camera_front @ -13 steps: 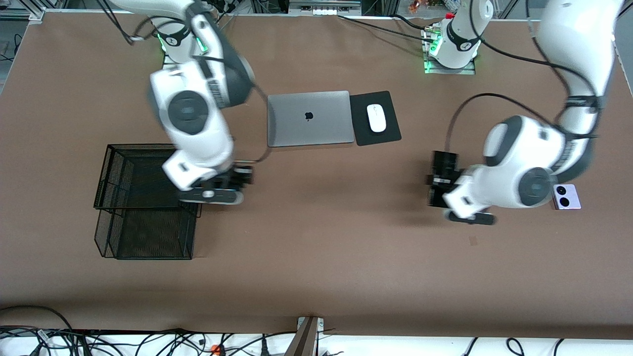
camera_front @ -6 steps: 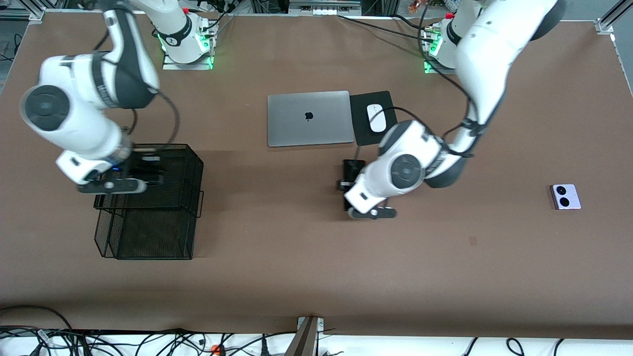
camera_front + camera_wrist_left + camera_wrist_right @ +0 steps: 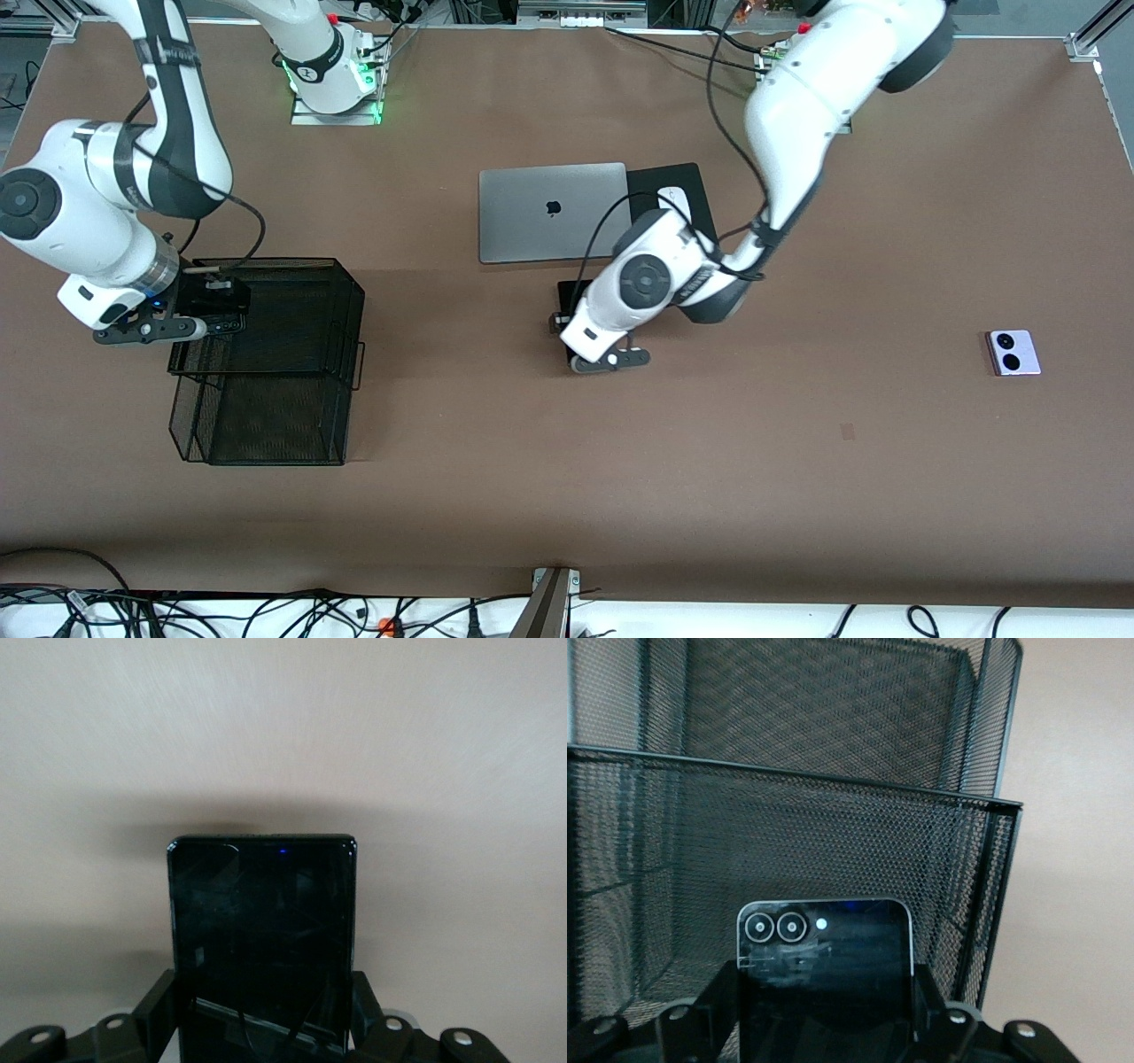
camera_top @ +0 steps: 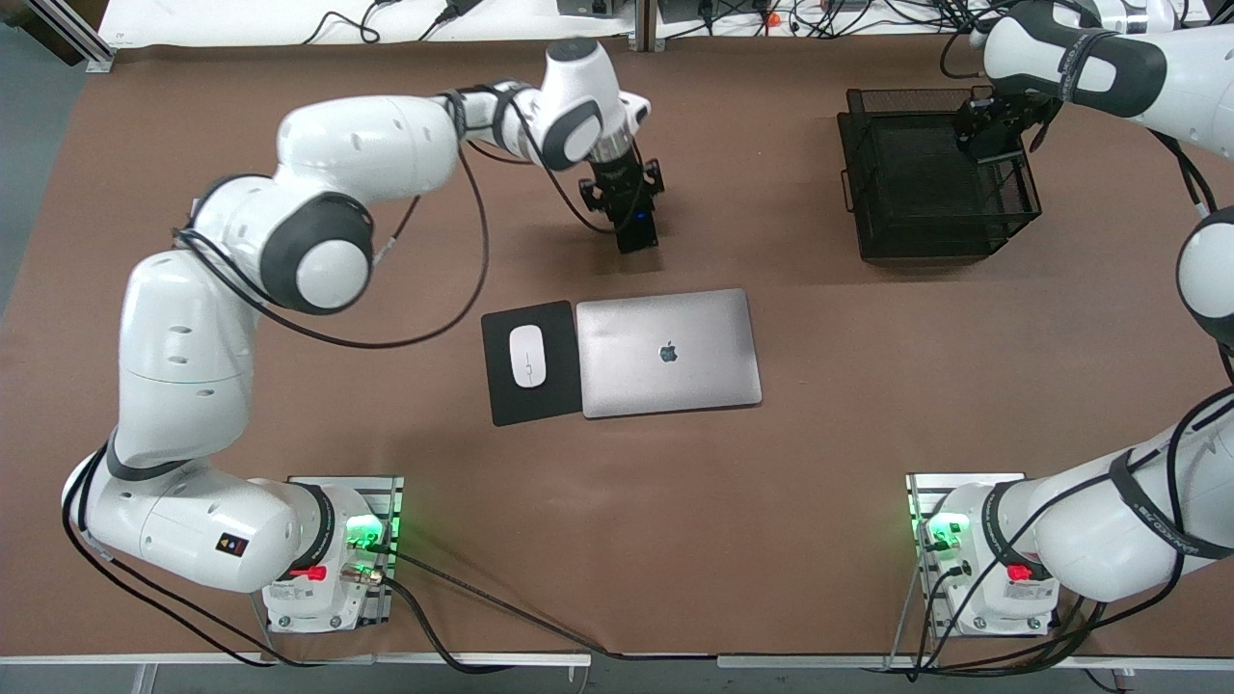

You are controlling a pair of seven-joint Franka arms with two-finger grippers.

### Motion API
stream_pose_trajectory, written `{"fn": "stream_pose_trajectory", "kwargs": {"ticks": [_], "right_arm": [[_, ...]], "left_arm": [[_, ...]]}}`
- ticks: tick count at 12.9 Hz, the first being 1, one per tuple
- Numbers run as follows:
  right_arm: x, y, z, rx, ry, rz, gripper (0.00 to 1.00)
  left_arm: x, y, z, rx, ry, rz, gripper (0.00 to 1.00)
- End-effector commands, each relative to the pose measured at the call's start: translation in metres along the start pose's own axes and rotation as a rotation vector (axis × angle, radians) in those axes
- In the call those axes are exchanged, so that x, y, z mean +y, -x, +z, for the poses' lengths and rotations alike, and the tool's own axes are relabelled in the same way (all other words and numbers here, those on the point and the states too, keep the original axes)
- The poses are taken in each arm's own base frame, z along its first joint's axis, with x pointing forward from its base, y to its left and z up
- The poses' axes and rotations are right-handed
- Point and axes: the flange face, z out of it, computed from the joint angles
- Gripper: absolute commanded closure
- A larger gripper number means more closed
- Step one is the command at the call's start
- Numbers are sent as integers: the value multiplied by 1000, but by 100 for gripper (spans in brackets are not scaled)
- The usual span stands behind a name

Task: Place phones with both arms
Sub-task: 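Drop the phone in the basket while the left gripper moves the tall phone, then release the phone in the basket while the left gripper lowers the tall phone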

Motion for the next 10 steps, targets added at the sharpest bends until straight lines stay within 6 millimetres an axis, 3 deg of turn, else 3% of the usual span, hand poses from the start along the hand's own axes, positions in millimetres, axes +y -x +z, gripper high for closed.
{"fn": "stream_pose_trajectory", "kwargs": {"ticks": [1,3,4,5,6,8,10], "right_arm": [[17,-2,22,-5,-32,1,100],[16,-2,29,-20,-28,20,100],[15,-3,32,-26,-38,41,92],[15,-3,35,-32,-48,70,85],[15,-3,36,-33,-49,92,73],[15,-5,35,-30,-48,97,0],[15,-8,28,-18,-47,93,0]], "left_arm": [[27,21,17,72,-30,-5,80],[29,26,23,70,-36,3,79],[29,26,24,70,-38,5,68],[29,26,24,70,-38,8,1],[31,26,19,76,-33,9,0],[27,17,0,89,-29,-2,0],[16,6,-42,80,-70,-22,0]]}}
